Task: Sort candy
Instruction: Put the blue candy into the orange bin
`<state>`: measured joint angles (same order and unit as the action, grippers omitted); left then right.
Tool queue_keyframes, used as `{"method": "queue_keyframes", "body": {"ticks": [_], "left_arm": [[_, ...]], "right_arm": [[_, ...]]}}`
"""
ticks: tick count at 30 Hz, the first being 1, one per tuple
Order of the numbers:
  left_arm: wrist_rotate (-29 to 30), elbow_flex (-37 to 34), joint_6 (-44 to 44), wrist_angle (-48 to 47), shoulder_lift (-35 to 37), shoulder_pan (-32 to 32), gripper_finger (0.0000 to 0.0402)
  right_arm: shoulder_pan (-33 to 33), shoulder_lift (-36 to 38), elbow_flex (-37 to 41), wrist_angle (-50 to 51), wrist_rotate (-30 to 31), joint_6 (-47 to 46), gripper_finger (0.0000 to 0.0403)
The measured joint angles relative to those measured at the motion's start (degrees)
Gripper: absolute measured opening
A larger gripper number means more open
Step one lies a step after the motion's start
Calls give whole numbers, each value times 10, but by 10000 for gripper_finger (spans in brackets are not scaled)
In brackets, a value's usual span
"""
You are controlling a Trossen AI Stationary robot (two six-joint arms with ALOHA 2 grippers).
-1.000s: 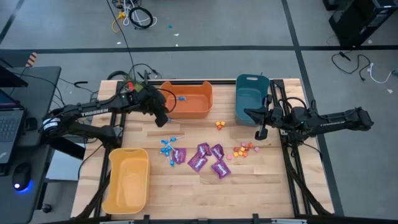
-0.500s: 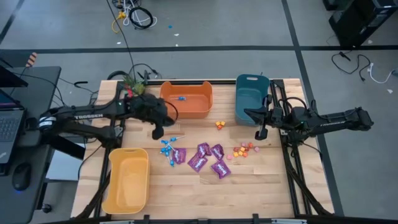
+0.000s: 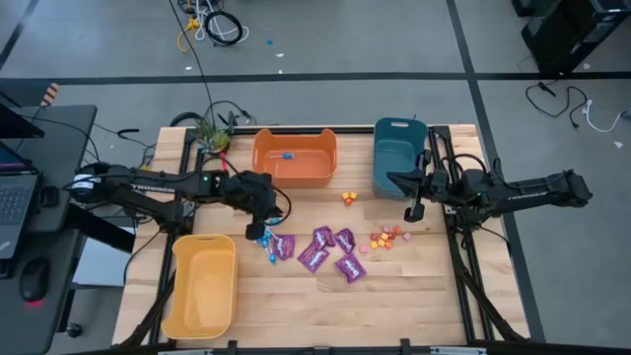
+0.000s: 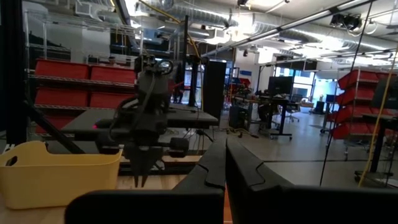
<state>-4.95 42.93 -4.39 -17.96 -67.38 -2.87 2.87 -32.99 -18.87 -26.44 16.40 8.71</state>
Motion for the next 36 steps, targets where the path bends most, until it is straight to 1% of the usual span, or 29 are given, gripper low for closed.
{"method": "queue_keyframes", "body": {"ticks": [6,10,12,22,29,36], "left_arm": [[11,-39,26,79,-15,19,47],[34,-69,40,122,-24,29,47],[46,-82,48,134,-26,31,47],[75,-146,62,262,-69,34,47],[116,-175,75,278,-74,34,47],[117,-189,91,276,-74,34,47]], "right_arm": [[0,0,0,0,0,0,0],[0,0,0,0,0,0,0],[0,0,0,0,0,0,0],[0,0,0,4,0,-2,0],[0,0,0,4,0,-2,0],[0,0,0,4,0,-1,0]]}}
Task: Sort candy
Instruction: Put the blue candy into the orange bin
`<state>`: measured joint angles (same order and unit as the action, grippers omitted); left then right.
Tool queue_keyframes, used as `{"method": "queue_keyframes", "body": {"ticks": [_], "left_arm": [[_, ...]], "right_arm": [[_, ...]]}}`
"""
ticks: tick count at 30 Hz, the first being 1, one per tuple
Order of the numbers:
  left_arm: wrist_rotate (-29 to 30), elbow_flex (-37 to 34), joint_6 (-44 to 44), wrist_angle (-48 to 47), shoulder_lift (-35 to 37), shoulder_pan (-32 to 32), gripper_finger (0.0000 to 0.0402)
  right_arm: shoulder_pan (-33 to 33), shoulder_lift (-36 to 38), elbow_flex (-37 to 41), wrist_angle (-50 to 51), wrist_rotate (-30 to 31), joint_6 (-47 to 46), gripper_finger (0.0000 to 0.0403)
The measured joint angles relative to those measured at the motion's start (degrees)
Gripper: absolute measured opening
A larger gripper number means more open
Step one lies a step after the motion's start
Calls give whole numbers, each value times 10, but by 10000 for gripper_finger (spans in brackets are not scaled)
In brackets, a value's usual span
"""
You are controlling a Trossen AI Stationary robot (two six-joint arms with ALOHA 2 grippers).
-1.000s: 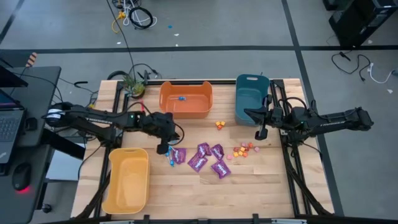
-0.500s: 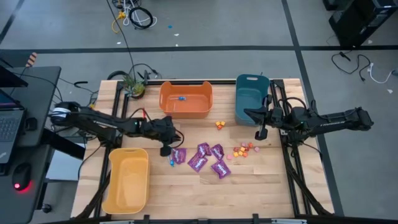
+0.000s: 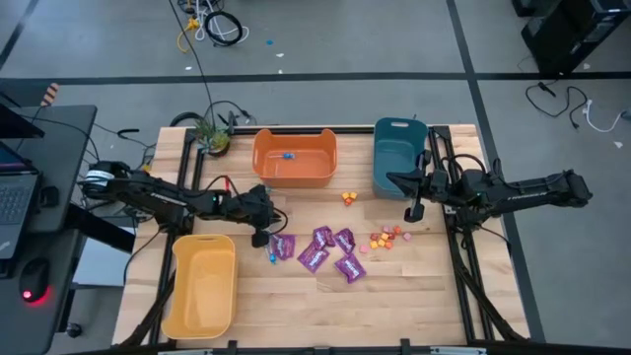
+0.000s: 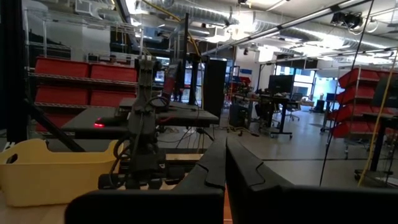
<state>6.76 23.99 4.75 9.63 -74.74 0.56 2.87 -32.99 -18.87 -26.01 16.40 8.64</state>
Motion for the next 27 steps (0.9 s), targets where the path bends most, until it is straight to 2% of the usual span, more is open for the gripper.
{"method": "queue_keyframes", "body": {"ticks": [7,16,27], "left_arm": [[12,0,0,2,-6,0,47],[14,1,1,18,-57,0,47],[28,1,2,30,-63,-1,47]], "right_arm": [[0,0,0,0,0,0,0],[0,0,0,0,0,0,0],[0,0,0,0,0,-1,0]]}}
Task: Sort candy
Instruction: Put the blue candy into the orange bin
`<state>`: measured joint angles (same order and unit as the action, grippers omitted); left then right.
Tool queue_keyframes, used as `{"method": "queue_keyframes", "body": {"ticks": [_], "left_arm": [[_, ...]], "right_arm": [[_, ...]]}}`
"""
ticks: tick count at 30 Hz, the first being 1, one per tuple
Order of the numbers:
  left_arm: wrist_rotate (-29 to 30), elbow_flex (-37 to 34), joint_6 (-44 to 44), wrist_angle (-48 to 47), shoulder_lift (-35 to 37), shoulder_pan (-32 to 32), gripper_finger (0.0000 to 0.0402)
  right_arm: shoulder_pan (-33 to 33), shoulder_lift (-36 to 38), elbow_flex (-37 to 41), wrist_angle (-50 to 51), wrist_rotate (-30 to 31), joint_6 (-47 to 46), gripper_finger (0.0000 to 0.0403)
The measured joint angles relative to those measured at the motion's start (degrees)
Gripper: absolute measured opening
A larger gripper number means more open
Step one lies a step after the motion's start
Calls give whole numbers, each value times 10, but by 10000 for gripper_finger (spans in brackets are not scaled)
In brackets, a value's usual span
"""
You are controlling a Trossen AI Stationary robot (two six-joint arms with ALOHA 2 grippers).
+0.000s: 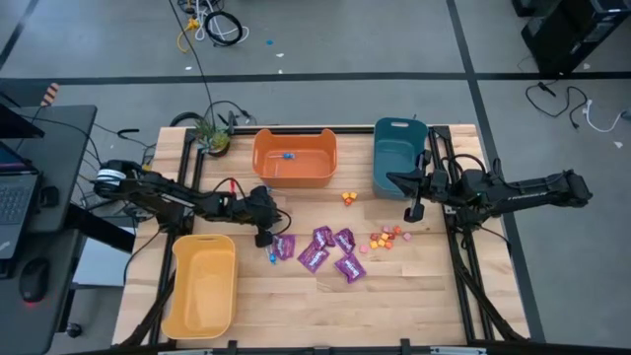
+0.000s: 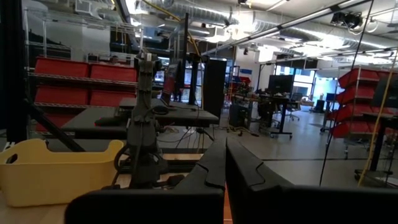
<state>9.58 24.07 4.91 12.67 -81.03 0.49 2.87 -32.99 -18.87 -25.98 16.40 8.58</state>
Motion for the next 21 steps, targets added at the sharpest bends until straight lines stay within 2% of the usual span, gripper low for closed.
{"method": "queue_keyframes", "body": {"ticks": [13,21], "left_arm": [[-4,0,2,0,0,0,51],[-5,0,22,9,0,0,108]], "right_arm": [[0,0,0,0,0,0,0],[0,0,0,0,0,1,0]]}}
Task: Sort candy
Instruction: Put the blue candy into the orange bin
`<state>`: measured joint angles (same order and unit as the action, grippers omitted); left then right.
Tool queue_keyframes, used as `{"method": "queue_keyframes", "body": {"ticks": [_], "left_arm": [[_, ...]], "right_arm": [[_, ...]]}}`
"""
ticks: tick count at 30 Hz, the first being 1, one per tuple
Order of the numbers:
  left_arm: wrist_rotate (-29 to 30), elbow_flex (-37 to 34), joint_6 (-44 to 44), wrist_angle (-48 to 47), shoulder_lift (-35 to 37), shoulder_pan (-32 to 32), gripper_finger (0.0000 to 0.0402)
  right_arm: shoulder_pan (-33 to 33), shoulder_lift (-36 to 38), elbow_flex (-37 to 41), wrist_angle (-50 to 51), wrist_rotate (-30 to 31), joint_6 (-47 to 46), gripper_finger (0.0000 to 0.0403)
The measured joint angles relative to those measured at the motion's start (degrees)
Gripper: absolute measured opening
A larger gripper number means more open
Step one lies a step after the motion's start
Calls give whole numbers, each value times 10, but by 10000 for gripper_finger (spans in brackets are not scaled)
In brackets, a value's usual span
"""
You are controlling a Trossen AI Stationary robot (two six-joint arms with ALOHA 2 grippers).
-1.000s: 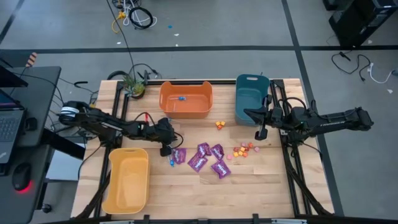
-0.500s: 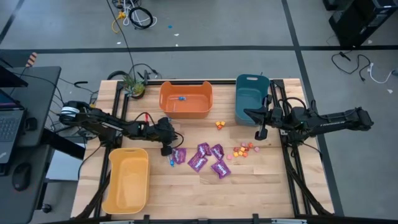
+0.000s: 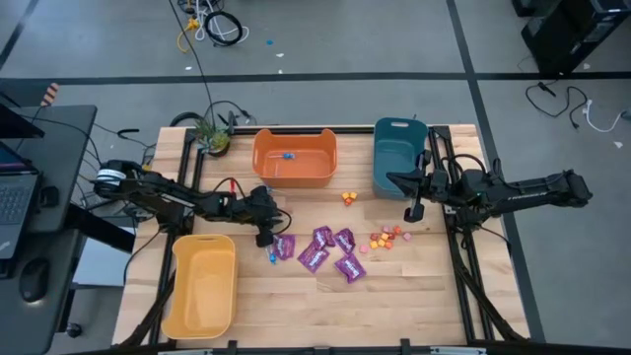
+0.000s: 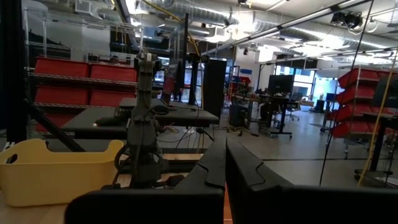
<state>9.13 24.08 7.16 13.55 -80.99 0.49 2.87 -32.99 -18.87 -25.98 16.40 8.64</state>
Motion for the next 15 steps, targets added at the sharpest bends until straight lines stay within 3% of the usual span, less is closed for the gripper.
{"method": "queue_keyframes", "body": {"ticks": [5,15], "left_arm": [[0,0,6,0,0,0,127],[15,0,5,-1,0,0,129]], "right_arm": [[0,0,0,0,0,0,0],[0,0,0,0,0,1,0]]}}
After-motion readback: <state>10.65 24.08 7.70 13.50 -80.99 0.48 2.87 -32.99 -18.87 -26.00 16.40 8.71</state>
